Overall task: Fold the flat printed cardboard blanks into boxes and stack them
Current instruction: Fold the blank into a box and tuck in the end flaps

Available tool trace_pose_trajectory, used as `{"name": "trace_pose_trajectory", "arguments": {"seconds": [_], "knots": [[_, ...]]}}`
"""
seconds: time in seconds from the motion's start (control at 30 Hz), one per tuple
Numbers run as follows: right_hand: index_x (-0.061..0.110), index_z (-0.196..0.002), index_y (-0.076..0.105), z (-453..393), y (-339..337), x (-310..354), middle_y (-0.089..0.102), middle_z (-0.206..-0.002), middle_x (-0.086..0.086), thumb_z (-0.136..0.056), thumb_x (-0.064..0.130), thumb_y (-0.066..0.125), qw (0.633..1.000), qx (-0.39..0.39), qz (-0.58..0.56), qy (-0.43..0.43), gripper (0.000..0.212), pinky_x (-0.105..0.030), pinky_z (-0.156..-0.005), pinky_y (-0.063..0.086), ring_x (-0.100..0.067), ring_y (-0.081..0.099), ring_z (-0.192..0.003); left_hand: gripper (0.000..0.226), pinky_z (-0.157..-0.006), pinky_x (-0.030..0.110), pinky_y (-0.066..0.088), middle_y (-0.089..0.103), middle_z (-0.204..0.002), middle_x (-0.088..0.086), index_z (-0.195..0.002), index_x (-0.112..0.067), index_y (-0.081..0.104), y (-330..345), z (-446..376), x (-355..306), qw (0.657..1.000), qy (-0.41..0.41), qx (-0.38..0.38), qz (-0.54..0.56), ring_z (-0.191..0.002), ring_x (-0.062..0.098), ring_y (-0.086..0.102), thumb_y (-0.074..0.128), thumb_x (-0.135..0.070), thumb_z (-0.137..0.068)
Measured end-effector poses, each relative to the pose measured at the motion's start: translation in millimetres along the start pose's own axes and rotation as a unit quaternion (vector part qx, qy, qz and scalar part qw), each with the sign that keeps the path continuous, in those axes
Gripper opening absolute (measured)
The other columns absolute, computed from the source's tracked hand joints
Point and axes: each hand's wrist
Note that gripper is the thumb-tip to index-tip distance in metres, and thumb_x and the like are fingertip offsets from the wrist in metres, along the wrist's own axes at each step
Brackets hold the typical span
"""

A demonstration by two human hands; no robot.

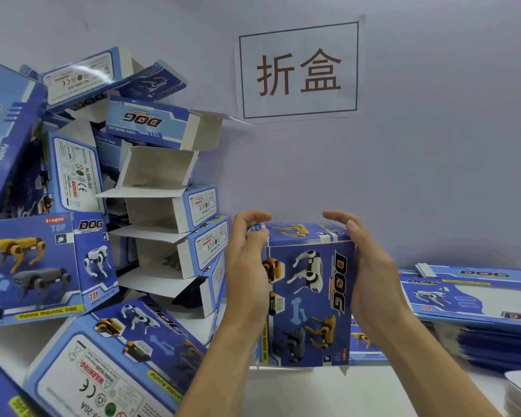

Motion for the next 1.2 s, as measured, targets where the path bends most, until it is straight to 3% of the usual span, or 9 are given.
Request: {"name": "trace_pose_trajectory", "arguments": {"seconds": [0.17,0.33,0.47,0.67,0.77,0.87,0.93,1.07,1.2], "knots": [[0.036,-0.112,0.063,-1,5,-1,0.072,-0.102,-0.013,-0.103,0.025,0.039,1.0,-0.014,0.011,-0.002,0.028,-0.046,-0.073,0.058,-0.026,0.071,-0.08,0.014,-0.07,0.052,0.052,0.065,-0.102,0.009,-0.093,-0.033,0.061,1,2,-2,0.999,-0.029,0.004,0.029,-0.095,0.033,0.07,0.053,-0.04,-0.084],[0.037,-0.116,0.062,0,10,0,0.068,-0.115,-0.013,-0.101,0.023,0.043,0.999,-0.032,0.01,-0.006,0.028,-0.066,-0.089,0.051,-0.034,0.071,-0.093,0.014,-0.066,0.041,0.057,0.067,-0.096,-0.008,-0.093,-0.034,0.061,-2,3,-3,1.0,-0.019,-0.004,0.02,-0.089,0.023,0.074,0.056,-0.023,-0.1],[0.034,-0.114,0.062,2,8,-1,0.073,-0.104,-0.014,-0.098,0.033,0.05,0.999,-0.029,0.033,-0.01,0.02,-0.059,-0.084,0.053,-0.033,0.072,-0.087,0.016,-0.059,0.028,0.059,0.066,-0.093,-0.021,-0.097,-0.03,0.06,1,5,-3,1.0,0.0,0.017,-0.005,-0.086,0.018,0.075,0.058,-0.014,-0.098],[0.035,-0.108,0.064,4,12,0,0.074,-0.094,-0.013,-0.098,0.017,0.051,0.999,-0.02,0.048,-0.01,0.024,-0.042,-0.063,0.06,-0.031,0.074,-0.08,0.017,-0.065,0.028,0.061,0.062,-0.093,-0.03,-0.102,-0.022,0.056,-4,6,-6,0.996,0.031,0.075,-0.048,-0.082,0.007,0.073,0.053,-0.005,-0.099],[0.034,-0.104,0.064,5,13,2,0.074,-0.09,-0.011,-0.098,0.017,0.049,0.998,-0.025,0.051,-0.005,0.024,-0.038,-0.057,0.06,-0.027,0.073,-0.074,0.013,-0.067,0.026,0.059,0.057,-0.106,-0.023,-0.095,-0.028,0.062,-6,5,-5,0.993,0.043,0.089,-0.058,-0.09,0.002,0.069,0.059,-0.016,-0.098],[0.032,-0.104,0.064,6,13,3,0.074,-0.087,-0.007,-0.098,0.024,0.054,0.999,-0.02,0.045,-0.017,0.015,-0.038,-0.057,0.06,-0.026,0.073,-0.073,0.011,-0.087,0.023,0.054,0.055,-0.117,-0.021,-0.092,-0.034,0.067,-10,4,-7,0.987,0.071,0.118,-0.085,-0.11,-0.003,0.059,0.071,-0.04,-0.084],[0.033,-0.104,0.066,7,12,4,0.074,-0.09,-0.001,-0.092,0.034,0.064,0.998,-0.003,0.049,-0.033,0.012,-0.043,-0.064,0.061,-0.027,0.074,-0.078,0.017,-0.094,0.014,0.044,0.053,-0.125,-0.023,-0.09,-0.037,0.07,-13,3,-6,0.985,0.081,0.108,-0.111,-0.117,-0.013,0.05,0.074,-0.044,-0.074],[0.036,-0.091,0.076,11,15,8,0.058,-0.131,0.017,-0.075,0.042,0.078,0.992,-0.003,0.101,-0.07,0.018,-0.056,-0.102,0.047,-0.018,0.055,-0.129,0.013,-0.1,0.034,0.046,0.054,-0.135,-0.021,-0.077,-0.036,0.077,-18,-3,-5,0.993,0.059,0.069,-0.072,-0.129,-0.003,0.049,0.075,-0.044,-0.067],[0.035,-0.077,0.076,11,18,8,0.056,-0.133,0.021,-0.063,0.052,0.074,0.988,-0.027,0.124,-0.09,0.023,-0.057,-0.106,0.042,-0.015,0.05,-0.133,0.011,-0.101,0.045,0.049,0.057,-0.132,-0.019,-0.075,-0.036,0.078,-18,-4,-2,0.994,0.062,0.067,-0.058,-0.125,0.004,0.055,0.075,-0.044,-0.068]]}}
Point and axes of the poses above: each hand's wrist, its own z-axis away from the middle knuckle, its own y-axis out of the palm, x = y × z
